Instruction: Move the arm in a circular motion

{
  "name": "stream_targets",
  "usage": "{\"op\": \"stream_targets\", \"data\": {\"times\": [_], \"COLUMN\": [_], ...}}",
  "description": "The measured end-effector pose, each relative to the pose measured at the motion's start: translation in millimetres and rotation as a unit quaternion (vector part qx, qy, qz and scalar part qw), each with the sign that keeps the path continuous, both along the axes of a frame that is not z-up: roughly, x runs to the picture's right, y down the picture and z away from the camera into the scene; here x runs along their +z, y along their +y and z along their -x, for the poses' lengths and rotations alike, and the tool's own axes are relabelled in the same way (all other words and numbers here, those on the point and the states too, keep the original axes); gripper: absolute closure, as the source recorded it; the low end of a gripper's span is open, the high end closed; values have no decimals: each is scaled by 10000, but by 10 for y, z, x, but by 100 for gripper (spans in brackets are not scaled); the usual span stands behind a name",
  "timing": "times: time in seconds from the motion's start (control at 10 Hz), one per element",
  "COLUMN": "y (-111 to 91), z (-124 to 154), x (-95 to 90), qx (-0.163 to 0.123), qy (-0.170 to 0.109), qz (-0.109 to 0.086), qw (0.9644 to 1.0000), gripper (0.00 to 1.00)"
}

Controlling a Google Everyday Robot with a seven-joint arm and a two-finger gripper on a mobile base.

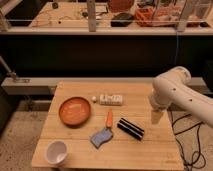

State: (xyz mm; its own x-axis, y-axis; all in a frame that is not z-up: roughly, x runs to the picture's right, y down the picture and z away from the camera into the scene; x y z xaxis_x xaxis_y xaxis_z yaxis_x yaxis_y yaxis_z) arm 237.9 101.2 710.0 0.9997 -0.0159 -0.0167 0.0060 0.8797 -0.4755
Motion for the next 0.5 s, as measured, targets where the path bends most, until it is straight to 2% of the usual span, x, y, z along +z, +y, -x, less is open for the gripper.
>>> {"op": "stream_targets", "data": {"times": [0.2, 0.3, 0.5], "y": [58, 94, 104], "z": [132, 333, 501], "x": [-40, -60, -68], "qx": [-122, -241, -377], "qy": [-47, -107, -153], "qz": [3, 2, -11], "qw": [9999, 9997, 9992], "gripper": [20, 20, 20]}}
